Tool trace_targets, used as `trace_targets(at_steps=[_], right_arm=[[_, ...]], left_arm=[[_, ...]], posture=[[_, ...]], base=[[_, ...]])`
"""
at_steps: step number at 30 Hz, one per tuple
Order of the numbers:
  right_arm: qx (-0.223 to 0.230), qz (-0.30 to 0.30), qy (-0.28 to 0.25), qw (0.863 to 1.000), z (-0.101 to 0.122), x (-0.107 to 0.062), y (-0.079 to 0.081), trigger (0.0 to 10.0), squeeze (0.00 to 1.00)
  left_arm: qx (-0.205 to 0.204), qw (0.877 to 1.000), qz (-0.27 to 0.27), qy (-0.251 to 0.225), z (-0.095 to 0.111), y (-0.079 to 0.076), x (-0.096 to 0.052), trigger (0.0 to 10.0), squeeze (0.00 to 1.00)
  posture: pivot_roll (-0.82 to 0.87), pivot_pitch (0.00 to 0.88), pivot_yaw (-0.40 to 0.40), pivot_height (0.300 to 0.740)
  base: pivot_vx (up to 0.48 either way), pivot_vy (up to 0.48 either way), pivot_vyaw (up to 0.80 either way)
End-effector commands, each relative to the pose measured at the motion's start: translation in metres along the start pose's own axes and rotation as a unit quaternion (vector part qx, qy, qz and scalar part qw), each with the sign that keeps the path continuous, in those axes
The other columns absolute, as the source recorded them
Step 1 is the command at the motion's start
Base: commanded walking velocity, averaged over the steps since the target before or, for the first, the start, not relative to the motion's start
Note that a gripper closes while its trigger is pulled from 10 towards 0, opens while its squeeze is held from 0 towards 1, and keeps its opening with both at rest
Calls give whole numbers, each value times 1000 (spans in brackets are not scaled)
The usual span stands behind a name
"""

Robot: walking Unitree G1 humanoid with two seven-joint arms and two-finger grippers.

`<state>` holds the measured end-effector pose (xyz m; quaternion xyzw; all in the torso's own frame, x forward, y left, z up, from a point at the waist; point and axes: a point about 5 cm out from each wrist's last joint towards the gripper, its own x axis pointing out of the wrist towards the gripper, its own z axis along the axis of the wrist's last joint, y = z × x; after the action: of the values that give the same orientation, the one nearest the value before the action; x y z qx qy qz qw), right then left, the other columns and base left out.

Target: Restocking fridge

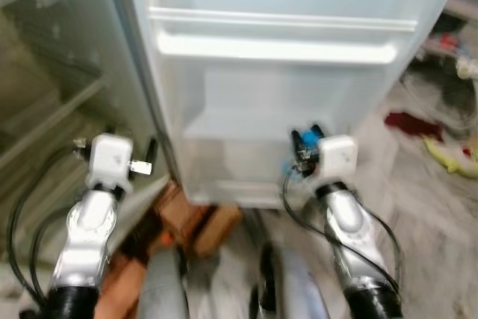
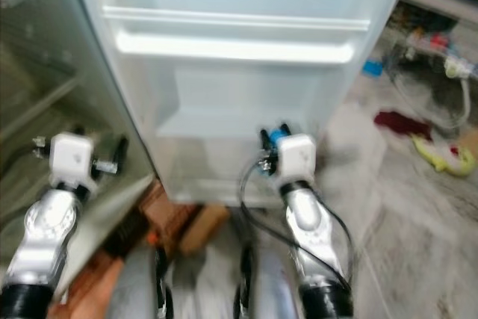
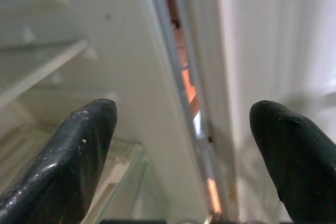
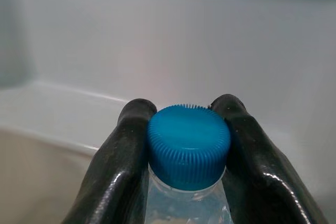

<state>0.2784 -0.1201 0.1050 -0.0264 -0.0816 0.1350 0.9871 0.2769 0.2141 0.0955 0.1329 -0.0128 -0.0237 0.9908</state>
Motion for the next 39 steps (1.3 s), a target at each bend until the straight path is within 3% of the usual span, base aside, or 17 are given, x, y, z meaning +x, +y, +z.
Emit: trace_targets(at_steps=[1,7,18,24,31,39], right_arm=[[-2,2,-5,1000,4,1,-5,10000,0],[6,28,-8,1000,4,5,2,10000,0],[11,71,-4,997,3,27,16,10000,0],[7,74,-3,997,1,32,18,10000,0],[-51,58,-29,997,7,46,18,10000,0],[-116,52,-87,988,25,77,34,10000,0]], left_arm=[[-1,1000,-4,-7,4,-3,1,10000,0],[-1,1000,-1,-4,2,-1,2,10000,0],[1,1000,0,0,2,-1,-2,10000,0],[6,1000,1,5,0,3,-7,10000,0],[12,1000,-1,2,3,6,-6,10000,0],[16,1000,-5,4,5,5,-12,10000,0]], posture=[[34,122,-31,622],[33,126,-30,622],[64,159,-40,552],[79,163,-37,539],[93,181,-25,539],[122,218,-25,539]], base=[[0,0,0],[0,0,0],[0,0,0],[0,0,0],[0,0,0],[0,0,0]])
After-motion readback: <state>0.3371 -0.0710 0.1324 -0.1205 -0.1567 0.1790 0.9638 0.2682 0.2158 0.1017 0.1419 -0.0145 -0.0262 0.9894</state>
